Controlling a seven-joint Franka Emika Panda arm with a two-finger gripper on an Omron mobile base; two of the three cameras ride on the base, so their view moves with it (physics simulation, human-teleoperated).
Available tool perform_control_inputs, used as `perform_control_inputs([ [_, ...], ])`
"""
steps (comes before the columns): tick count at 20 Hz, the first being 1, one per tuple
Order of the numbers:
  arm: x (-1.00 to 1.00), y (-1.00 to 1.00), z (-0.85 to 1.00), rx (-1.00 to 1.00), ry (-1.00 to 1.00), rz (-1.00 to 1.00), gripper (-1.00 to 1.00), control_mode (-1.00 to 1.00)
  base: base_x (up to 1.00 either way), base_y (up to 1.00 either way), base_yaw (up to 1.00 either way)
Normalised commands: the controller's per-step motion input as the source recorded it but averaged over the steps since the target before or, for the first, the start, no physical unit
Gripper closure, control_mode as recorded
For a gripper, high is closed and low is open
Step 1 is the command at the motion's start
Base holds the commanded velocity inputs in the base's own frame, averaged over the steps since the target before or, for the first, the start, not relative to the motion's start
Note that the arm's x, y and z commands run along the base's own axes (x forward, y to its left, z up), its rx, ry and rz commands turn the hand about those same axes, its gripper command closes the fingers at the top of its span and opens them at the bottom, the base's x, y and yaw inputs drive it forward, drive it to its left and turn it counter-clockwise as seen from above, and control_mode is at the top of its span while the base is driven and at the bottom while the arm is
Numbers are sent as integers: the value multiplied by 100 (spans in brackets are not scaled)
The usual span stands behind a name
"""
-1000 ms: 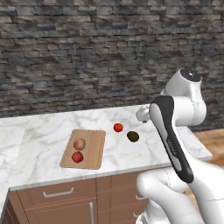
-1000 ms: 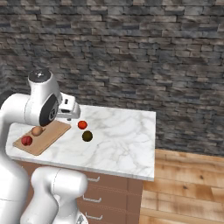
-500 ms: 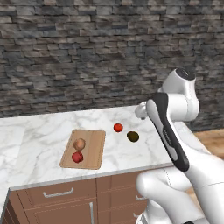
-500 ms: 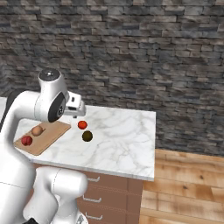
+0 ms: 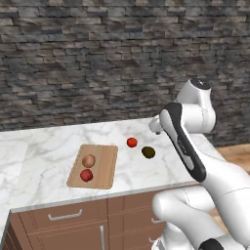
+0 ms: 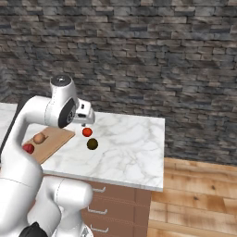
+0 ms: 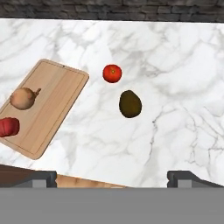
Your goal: Place the avocado, onion, tomato, and bell pepper on the cutting board.
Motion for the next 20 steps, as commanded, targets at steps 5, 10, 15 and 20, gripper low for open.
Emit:
perform_control_inputs([
  [5, 17, -2, -34, 0, 0, 0, -100, -100, 0, 0, 0],
  [10, 14, -1, -28, 0, 0, 0, -100, -100, 0, 0, 0],
  [15, 9, -3, -25, -2, 0, 0, -100, -100, 0, 0, 0],
  [20, 8, 0, -18, -3, 0, 0, -100, -100, 0, 0, 0],
])
